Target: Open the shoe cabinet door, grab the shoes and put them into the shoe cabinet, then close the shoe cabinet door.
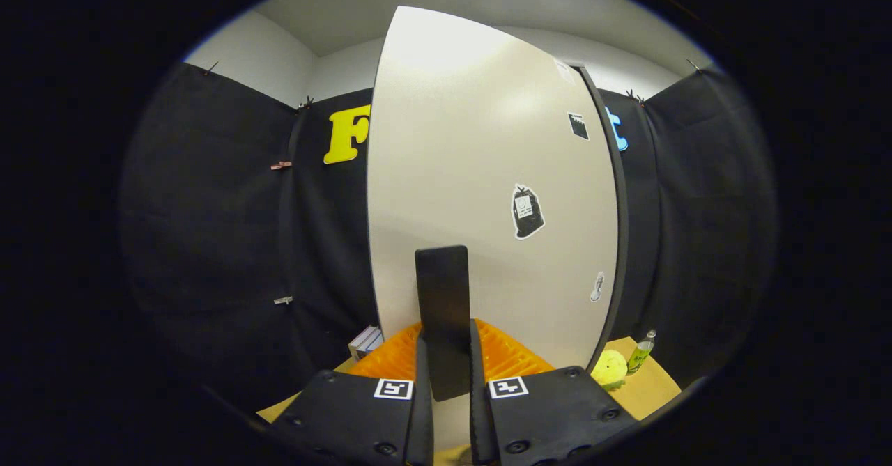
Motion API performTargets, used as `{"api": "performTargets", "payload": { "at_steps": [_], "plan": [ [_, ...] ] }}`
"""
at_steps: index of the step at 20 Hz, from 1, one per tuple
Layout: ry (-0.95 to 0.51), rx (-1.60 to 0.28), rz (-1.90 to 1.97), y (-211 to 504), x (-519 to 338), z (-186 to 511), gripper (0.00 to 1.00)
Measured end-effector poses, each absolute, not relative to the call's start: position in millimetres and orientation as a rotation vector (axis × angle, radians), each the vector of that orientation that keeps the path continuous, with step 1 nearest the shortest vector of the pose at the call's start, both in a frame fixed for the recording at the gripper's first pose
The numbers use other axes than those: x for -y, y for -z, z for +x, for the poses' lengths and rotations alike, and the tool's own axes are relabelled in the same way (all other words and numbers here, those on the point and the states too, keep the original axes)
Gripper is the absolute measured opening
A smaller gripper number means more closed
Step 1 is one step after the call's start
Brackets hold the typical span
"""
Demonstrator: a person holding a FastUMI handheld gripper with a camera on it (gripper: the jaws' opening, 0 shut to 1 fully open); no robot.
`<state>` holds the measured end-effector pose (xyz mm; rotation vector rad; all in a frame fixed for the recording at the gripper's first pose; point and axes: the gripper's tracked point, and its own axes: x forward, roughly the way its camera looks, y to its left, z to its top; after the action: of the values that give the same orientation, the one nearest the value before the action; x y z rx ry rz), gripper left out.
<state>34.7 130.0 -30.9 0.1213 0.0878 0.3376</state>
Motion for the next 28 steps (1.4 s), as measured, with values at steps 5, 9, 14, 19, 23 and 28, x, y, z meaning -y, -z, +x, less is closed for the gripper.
{"api": "performTargets", "payload": {
  "at_steps": [5,9,14,19,23,28],
  "plan": [
    [-0.323,-0.092,0.123,27.9,-93.7,13.2,0.24],
    [-0.303,-0.087,0.113,26.0,-59.3,-0.8,0.24],
    [-0.275,-0.078,0.109,23.8,-20.8,-8.3,0.2],
    [-0.242,-0.068,0.065,24.6,6.9,-9.5,0.2],
    [-0.203,-0.045,0.061,16.6,30.9,-3.6,0.2],
    [-0.15,-0.037,0.05,10.2,69.8,-1.1,0.16]
  ]
}}
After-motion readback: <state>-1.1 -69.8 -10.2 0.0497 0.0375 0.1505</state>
